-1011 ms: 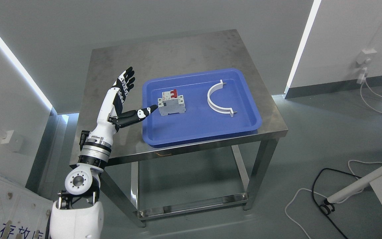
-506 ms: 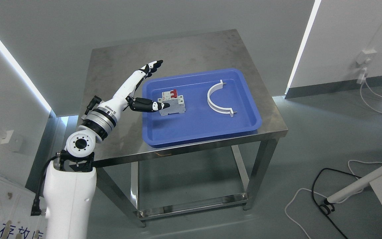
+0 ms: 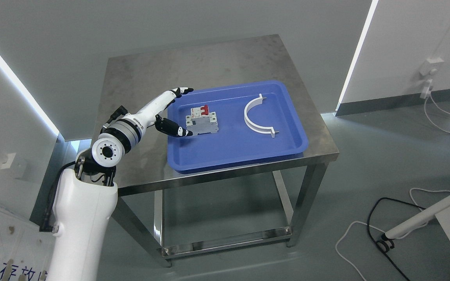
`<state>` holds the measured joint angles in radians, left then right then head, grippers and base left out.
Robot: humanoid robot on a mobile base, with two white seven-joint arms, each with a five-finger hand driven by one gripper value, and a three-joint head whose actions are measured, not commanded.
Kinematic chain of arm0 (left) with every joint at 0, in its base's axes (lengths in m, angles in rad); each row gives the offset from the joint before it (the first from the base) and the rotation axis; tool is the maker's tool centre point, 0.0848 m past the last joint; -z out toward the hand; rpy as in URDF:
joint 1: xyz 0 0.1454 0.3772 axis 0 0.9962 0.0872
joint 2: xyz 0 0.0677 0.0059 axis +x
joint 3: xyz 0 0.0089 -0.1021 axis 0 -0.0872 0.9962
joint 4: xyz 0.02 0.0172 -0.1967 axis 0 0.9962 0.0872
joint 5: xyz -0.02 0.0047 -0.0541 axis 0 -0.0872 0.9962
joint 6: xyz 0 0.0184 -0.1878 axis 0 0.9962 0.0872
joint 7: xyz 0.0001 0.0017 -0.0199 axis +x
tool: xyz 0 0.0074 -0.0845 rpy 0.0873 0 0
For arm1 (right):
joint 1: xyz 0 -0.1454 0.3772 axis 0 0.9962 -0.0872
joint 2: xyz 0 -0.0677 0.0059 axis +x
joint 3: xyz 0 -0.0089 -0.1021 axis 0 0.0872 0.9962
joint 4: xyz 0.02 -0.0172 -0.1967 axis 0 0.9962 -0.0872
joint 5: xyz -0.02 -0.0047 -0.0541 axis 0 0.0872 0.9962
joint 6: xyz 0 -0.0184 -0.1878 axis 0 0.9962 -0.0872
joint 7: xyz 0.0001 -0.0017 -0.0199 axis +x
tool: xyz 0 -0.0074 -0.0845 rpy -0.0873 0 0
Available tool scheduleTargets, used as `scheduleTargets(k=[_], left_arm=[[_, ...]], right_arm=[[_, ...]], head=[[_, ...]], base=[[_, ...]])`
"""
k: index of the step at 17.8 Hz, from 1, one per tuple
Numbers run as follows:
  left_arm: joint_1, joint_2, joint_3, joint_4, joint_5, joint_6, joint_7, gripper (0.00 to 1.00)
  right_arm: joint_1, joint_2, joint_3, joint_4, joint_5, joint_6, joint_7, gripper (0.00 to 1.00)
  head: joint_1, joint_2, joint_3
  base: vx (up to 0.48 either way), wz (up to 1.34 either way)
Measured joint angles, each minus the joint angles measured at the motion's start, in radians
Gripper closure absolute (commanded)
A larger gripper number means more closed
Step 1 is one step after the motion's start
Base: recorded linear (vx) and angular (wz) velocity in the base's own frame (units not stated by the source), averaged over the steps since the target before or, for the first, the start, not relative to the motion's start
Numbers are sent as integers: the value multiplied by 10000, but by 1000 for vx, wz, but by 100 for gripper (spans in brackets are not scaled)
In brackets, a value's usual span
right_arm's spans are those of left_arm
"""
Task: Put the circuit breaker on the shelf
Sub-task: 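Close the left hand fingers around the grey circuit breaker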
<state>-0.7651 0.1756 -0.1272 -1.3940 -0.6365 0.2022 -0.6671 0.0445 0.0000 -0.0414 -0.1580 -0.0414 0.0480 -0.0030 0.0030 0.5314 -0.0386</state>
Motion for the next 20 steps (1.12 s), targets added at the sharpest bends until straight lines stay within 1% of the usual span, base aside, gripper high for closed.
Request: scheduleTargets(k=[5,16,19,20], left_arm=[[-383,-71,-357,362,-237,130,-561,27],[-670,-308,-681,751,-353,140,-654,50],[-642,-332,-726,808,-358,167,-656,62],[-625,-342,-735,824,-360,131,-656,67]], right_arm=[[0,0,0,0,0,0,0,0],[0,0,0,0,0,0,0,0],[0,0,1,0,0,0,1,0],[0,0,1,0,0,0,1,0]], head=[[0,0,0],[0,0,0],[0,0,0],[0,0,0]], base=[[0,0],[0,0],[0,0],[0,0]])
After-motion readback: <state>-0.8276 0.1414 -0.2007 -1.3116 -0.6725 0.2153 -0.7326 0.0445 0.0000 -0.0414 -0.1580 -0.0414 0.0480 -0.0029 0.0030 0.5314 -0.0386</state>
